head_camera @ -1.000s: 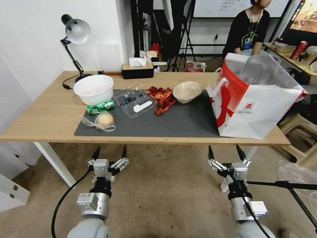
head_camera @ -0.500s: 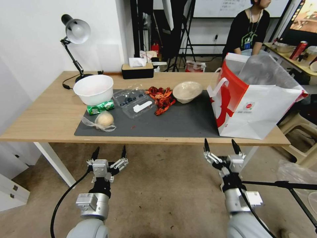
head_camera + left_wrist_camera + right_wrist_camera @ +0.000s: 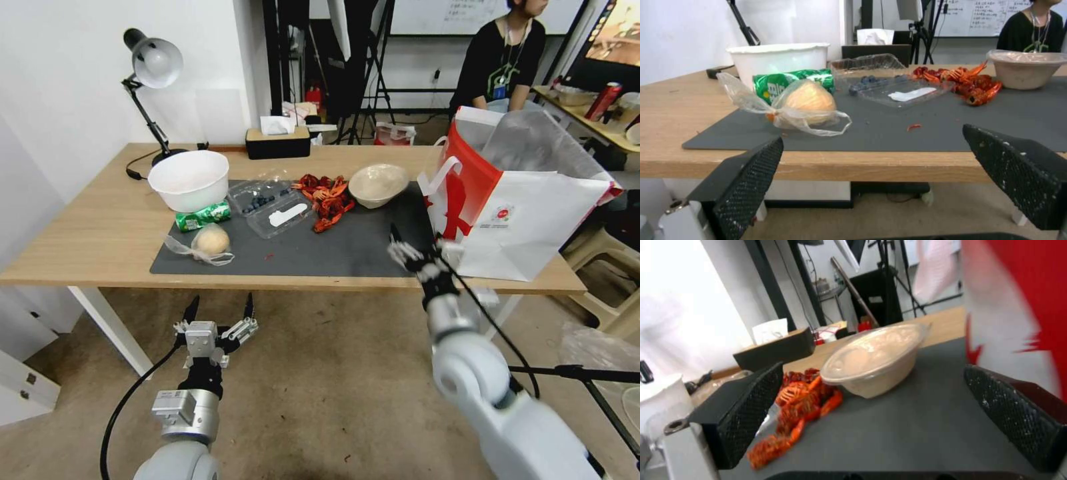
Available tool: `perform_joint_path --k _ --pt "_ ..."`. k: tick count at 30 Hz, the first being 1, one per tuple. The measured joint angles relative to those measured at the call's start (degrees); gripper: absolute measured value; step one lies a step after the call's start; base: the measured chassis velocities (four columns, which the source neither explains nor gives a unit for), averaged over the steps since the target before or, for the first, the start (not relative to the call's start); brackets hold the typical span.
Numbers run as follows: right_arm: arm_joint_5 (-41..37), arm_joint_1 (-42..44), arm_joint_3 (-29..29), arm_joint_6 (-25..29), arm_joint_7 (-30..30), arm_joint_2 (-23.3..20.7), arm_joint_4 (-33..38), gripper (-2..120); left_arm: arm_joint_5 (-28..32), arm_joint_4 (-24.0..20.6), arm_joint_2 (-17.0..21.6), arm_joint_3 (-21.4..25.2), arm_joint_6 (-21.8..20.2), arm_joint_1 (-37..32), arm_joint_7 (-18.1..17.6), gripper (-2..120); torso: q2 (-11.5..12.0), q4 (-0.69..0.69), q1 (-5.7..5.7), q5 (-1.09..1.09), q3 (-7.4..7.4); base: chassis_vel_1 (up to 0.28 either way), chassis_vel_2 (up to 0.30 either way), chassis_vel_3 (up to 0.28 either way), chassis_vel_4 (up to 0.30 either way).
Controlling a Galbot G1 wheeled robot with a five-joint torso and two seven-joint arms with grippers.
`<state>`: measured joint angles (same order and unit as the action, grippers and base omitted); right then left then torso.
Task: Pick up the trash from the table and place it into the takeout bag.
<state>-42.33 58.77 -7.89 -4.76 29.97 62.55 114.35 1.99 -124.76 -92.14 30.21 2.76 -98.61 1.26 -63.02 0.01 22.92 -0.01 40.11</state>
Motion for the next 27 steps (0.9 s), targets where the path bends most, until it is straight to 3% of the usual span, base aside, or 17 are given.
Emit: perform_joint_path --k 12,27 --pt "-16.29 -15.63 5.68 -1.84 3.3 3.82 -13.89 100 0.24 -0.03 0.0 0.6 0.17 0.29 -0.09 100 0.0 -0.01 0.0 0.01 0.0 0.0 0.0 0.0 0.0" --pt "-20.31 -23.79 6.34 -2.05 3.18 9.53 -26.96 100 0.49 -0.09 0.0 0.85 0.17 0.12 -0.16 100 -0.01 -0.01 0.0 0.01 -0.01 0.0 0.0 0.0 0.0"
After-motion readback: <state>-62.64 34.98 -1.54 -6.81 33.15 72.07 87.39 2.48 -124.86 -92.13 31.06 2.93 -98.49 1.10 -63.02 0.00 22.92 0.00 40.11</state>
